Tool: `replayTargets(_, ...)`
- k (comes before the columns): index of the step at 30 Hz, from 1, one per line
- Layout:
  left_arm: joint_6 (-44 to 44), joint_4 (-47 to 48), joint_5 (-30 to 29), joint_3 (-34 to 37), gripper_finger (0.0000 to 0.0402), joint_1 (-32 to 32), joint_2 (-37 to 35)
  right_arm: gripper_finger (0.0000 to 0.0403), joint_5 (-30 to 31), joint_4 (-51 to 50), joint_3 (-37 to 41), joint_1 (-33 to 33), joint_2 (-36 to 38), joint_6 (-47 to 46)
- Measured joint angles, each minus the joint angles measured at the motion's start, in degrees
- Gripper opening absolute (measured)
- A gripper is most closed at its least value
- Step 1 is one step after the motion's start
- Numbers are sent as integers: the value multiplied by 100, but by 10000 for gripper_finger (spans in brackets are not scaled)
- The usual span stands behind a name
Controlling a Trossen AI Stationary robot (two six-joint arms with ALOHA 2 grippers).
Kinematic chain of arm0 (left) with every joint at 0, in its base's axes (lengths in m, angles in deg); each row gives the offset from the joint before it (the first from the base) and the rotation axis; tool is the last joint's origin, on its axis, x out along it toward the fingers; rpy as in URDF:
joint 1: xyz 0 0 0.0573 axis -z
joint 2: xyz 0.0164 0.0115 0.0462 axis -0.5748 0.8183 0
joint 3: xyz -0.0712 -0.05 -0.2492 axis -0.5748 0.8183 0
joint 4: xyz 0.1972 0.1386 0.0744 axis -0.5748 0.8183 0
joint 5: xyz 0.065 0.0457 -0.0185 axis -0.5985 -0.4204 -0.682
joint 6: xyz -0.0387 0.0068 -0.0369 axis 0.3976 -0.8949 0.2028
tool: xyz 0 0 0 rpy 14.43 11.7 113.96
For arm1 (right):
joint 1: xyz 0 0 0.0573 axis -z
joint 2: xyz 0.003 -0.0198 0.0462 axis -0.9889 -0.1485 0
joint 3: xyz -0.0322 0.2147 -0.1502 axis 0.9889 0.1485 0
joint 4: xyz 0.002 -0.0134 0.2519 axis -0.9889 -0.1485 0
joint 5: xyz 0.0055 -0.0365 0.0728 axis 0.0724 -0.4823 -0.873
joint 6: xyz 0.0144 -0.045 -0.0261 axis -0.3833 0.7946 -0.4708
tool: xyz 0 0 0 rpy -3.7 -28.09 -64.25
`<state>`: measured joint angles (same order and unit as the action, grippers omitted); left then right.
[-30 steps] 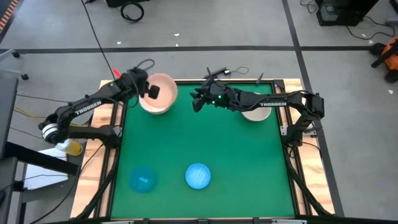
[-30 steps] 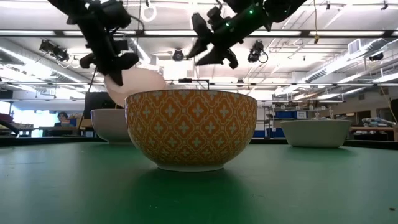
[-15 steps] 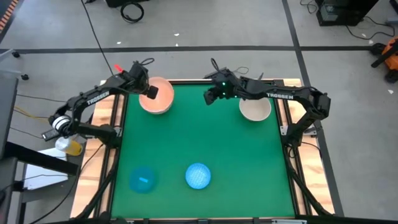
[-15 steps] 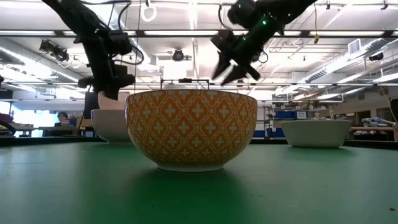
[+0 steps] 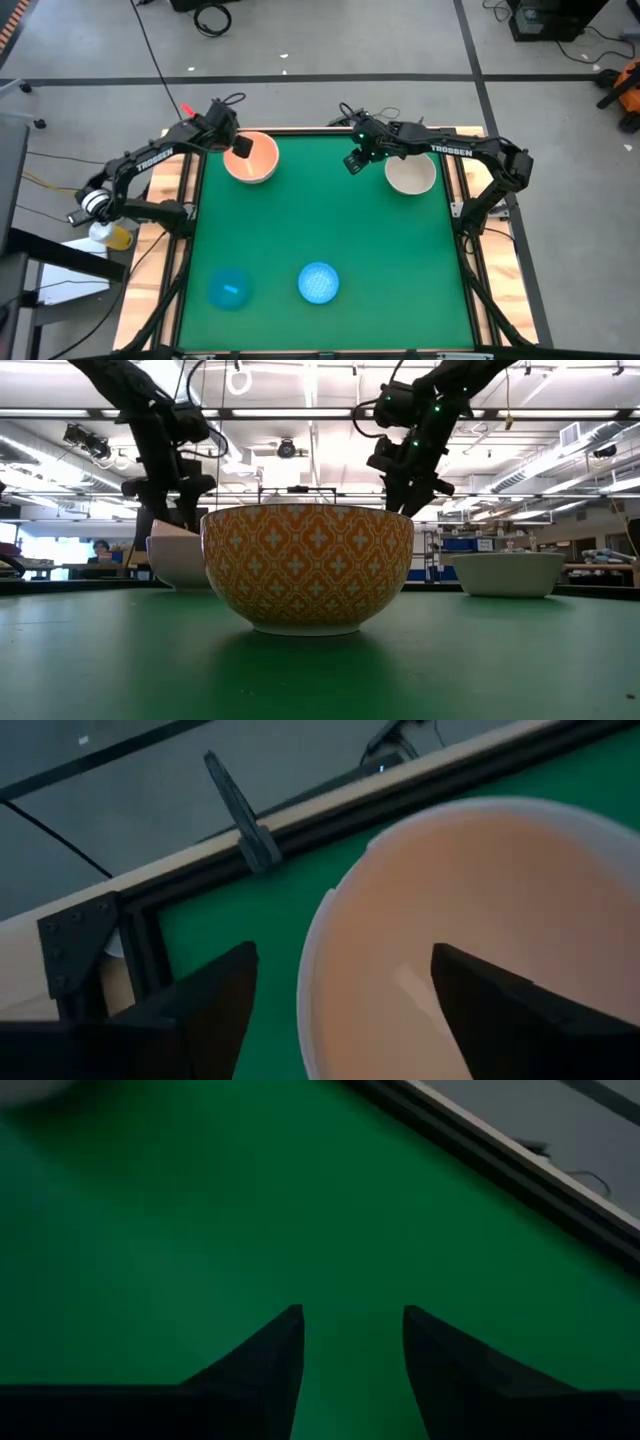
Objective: Nest bowls inside each other
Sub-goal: Stack the transparent light orange bowl on top of the white bowl, then stack the grey bowl on top of the transparent light orange bowl
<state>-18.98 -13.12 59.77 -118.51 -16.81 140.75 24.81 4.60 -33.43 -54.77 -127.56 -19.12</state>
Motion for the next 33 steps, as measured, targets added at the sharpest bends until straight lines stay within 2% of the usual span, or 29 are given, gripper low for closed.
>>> replayTargets(7, 271, 109, 136, -4, 303, 7, -676, 174, -30, -750, 0, 202, 0, -100)
replayTargets(11, 303, 431, 131, 15, 289, 250, -719, 174, -51, -1444, 0, 308, 0, -179)
replayTargets(14, 256, 227, 44, 408, 283, 376, -621, 174, -130, -1695, 0, 324, 0, -156)
replayTargets(17, 588, -90, 191, 850, 281, 439, -580, 174, -106, -1656, 75, 318, 0, -72)
replayTargets(20, 869, -134, 214, 955, 281, 526, -590, 174, -158, -1638, 262, 356, -2, -141)
replayTargets(28, 698, 108, 306, 455, 281, 586, -748, 174, -402, -1521, 869, 396, -7, -552)
replayTargets(33, 388, 209, 310, -186, 281, 586, -900, 160, -738, -583, 1361, 377, -7, -481)
